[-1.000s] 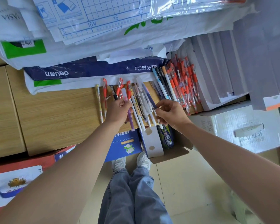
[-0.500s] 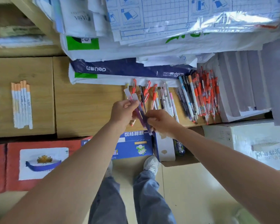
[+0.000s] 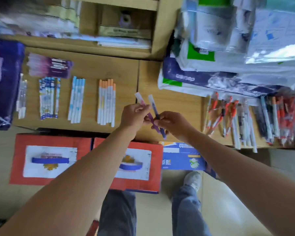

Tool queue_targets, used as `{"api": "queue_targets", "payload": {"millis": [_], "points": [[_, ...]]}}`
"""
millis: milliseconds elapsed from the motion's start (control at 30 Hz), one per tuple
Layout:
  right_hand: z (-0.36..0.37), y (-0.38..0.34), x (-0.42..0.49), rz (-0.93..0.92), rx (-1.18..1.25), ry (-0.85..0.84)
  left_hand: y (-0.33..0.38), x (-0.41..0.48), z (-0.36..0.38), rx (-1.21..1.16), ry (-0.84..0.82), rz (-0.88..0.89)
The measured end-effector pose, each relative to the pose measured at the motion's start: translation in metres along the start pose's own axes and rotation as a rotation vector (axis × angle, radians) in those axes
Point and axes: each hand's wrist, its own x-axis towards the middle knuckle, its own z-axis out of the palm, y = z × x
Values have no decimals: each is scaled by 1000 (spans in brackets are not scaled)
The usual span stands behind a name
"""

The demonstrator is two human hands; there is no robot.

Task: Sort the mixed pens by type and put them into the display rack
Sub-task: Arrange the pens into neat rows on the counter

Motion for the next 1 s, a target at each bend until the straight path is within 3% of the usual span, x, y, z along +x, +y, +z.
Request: {"api": "queue_targets", "payload": {"millis": [200,467,600,667,767,833,1000], "points": [[87,-38,38,40,38,24,4,19,-106,130,29,7],[118,-73,78,97,20,140,-12,44,-192,963,201,307],[133,-91,93,82,-25,83,-19,46,-215,1164,88,205],[137,-97,99,62,-45,71,-24,49,-221,1147,57,227],[139,-104,108,58,-69,19,-22,54,-229,981,211,440],[139,-109,113,47,-129,-61,-13,58,-230,798,254,491],[138,-120,125,-4,-236,-182,18,67,-234,81,267,154]]}}
